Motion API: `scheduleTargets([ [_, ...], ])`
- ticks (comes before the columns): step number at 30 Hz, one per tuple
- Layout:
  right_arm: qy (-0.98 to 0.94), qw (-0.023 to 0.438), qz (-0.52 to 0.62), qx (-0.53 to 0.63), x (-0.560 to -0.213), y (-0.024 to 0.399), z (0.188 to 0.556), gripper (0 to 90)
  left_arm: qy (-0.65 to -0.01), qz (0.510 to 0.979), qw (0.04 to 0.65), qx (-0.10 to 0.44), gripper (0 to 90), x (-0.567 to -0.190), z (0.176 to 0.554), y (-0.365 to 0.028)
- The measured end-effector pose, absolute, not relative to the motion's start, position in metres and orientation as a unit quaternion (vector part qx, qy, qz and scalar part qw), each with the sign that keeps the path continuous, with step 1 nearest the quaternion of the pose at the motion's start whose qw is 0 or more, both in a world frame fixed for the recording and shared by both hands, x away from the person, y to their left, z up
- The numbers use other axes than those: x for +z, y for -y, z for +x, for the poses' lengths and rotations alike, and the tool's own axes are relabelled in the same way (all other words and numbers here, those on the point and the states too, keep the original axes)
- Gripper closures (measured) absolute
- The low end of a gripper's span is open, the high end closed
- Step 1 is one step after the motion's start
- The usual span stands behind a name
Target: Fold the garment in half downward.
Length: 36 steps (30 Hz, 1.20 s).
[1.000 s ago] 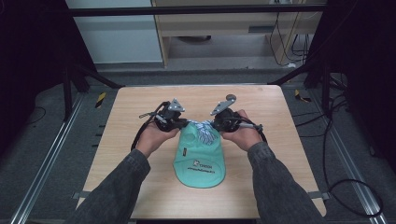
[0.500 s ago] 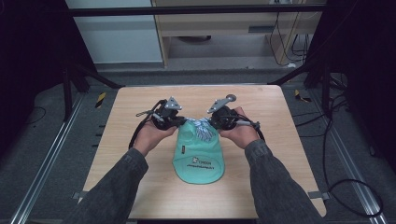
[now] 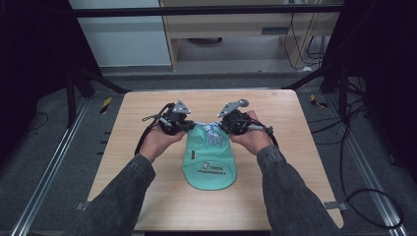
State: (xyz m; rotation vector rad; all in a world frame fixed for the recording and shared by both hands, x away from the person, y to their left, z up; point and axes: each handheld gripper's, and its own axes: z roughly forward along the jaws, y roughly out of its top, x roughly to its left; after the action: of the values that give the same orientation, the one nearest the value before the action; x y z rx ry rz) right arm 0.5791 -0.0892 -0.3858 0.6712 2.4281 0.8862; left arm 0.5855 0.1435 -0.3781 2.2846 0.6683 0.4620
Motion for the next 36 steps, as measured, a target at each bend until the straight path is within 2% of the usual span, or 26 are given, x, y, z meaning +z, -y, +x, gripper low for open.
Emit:
scheduleTargets([
  [36, -0.876, 0.259, 0.253, 0.319, -0.382, 0.091, 0.590, 83.4, -0.253, 0.884, 0.338, 0.201, 84.7, -0.372, 0.602, -0.133],
])
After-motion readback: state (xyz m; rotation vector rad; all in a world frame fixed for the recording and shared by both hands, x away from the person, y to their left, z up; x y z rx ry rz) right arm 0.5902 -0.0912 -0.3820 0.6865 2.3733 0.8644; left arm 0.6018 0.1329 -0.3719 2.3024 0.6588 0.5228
